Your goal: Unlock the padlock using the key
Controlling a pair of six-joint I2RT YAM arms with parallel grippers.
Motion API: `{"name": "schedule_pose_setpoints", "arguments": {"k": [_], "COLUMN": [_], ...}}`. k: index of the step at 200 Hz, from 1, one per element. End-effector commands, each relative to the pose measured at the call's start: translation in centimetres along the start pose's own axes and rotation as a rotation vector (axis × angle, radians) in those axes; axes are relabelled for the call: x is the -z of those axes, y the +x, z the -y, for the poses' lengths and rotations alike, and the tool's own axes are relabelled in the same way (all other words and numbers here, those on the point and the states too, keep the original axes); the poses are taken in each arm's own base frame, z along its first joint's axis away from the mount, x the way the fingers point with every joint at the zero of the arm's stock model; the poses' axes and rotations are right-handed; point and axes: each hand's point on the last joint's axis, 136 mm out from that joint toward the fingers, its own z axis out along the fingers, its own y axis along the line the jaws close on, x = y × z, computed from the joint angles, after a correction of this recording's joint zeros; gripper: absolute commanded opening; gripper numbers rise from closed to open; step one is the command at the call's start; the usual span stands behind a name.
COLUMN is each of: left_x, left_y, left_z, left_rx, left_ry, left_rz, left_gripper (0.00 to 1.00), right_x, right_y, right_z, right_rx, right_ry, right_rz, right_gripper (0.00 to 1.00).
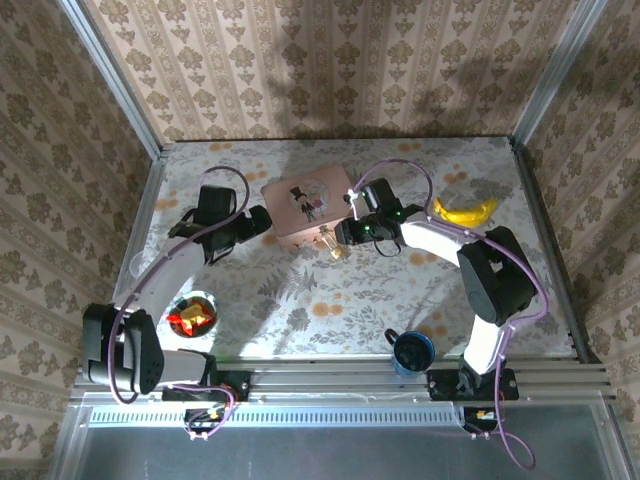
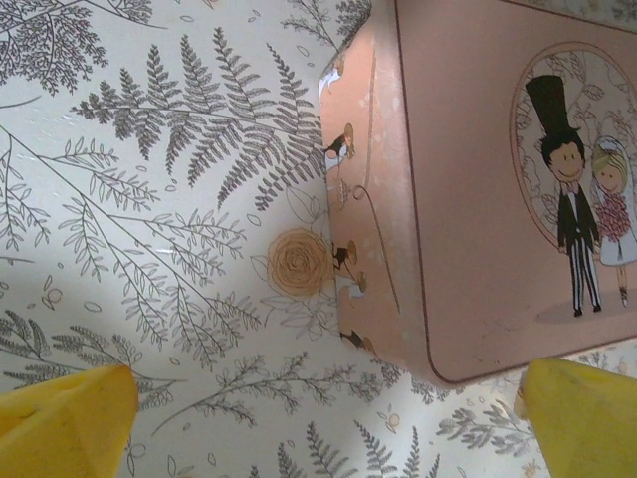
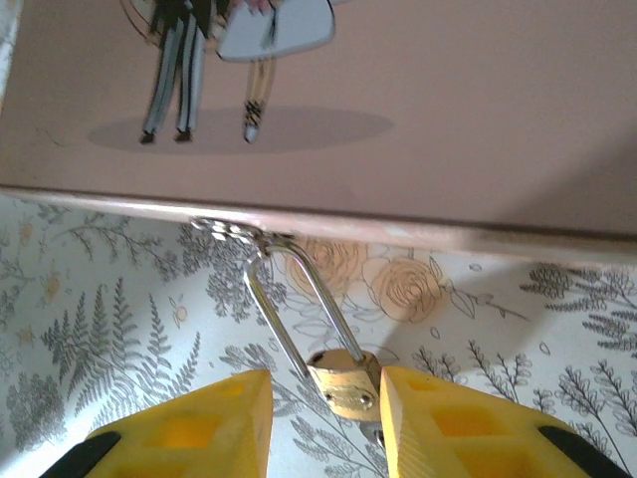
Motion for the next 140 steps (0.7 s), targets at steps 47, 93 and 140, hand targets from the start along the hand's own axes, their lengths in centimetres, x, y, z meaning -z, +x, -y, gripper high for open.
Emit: {"name": "schedule_pose_setpoints", "arguments": {"k": [47, 93, 140], "left_x": [-2.0, -2.7, -3.9], "left_y": [-0.6, -0.9, -0.6], "left_z": [-0.3, 0.1, 0.7], "left_rx": [-0.006, 0.005, 0.019], "left_ry": [0.022, 0.050, 0.087], "left_rz": [-0.018, -0.012, -0.032], "left_gripper": [1.00, 0.99, 0.94], "right_x": [-0.3, -0.4, -1.8], "right_y": [-0.4, -0.7, -0.6], "right_z": [-0.5, -0.8, -0.3], "right_rx": [0.006, 0.009, -0.007], "right_ry": [-0.043, -0.065, -0.066], "right_rz": [-0.025, -0.012, -0.024], "right_gripper": [0.34, 0.34, 0.33]}}
